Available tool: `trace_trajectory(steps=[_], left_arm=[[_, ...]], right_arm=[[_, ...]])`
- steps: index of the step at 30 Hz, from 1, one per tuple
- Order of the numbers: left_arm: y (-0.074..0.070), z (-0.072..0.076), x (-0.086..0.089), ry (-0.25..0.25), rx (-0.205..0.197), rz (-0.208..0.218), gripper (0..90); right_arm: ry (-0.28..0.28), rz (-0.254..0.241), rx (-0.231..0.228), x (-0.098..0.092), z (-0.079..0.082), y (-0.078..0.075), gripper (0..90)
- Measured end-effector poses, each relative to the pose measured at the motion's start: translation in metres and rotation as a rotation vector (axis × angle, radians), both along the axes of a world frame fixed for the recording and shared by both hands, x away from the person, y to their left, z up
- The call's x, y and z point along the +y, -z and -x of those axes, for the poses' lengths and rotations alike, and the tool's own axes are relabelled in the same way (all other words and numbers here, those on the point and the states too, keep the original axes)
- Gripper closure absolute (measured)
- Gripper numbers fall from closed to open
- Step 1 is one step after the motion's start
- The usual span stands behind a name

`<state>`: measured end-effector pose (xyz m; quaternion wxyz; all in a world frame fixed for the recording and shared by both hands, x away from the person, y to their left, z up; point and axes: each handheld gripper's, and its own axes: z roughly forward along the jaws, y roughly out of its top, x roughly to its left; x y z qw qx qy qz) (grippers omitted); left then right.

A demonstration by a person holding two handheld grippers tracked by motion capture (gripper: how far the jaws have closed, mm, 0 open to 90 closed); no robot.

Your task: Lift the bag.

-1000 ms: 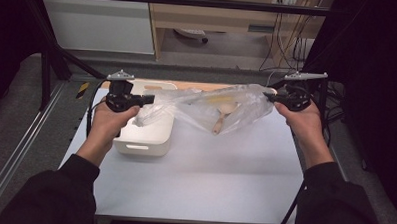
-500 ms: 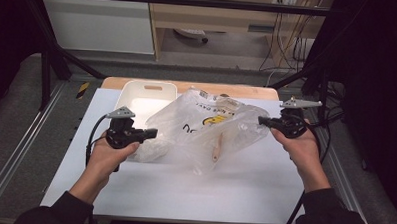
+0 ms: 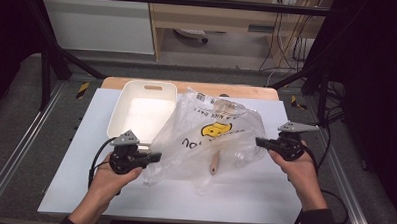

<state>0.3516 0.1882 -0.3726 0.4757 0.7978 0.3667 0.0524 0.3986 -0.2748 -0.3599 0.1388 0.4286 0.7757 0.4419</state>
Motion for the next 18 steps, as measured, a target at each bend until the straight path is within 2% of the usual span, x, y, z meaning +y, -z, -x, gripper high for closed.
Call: trace_trajectory(steps=[4, 6, 8, 9, 11, 14, 17, 18], left_arm=[[0.014, 0.007, 0.003, 0.000, 0.023, 0.007, 90.0], [0.020, 0.010, 0.005, -0.001, 0.037, 0.018, 90.0], [0.029, 0.013, 0.008, -0.009, 0.051, 0.019, 90.0], [0.032, 0.014, 0.008, -0.011, 0.053, 0.011, 90.0], [0.039, 0.017, 0.009, -0.022, 0.045, -0.034, 90.0], [0.046, 0.021, 0.010, -0.027, 0.050, -0.042, 90.0], [0.054, 0.024, 0.006, -0.005, 0.073, -0.059, 90.0], [0.055, 0.025, 0.004, 0.006, 0.077, -0.078, 90.0]], right_arm=[[0.012, -0.004, 0.016, -0.006, 0.012, 0.016, 89.6], [0.013, 0.010, 0.039, -0.009, 0.016, 0.026, 89.3], [0.023, 0.045, 0.065, -0.011, 0.021, 0.036, 88.8], [0.023, 0.061, 0.074, -0.013, 0.023, 0.041, 88.7], [0.027, 0.065, 0.081, -0.016, 0.026, 0.046, 88.8], [0.025, 0.057, 0.095, -0.018, 0.031, 0.055, 89.1], [0.018, 0.094, 0.125, -0.018, 0.036, 0.065, 89.3], [0.017, 0.125, 0.134, -0.018, 0.038, 0.068, 89.2]])
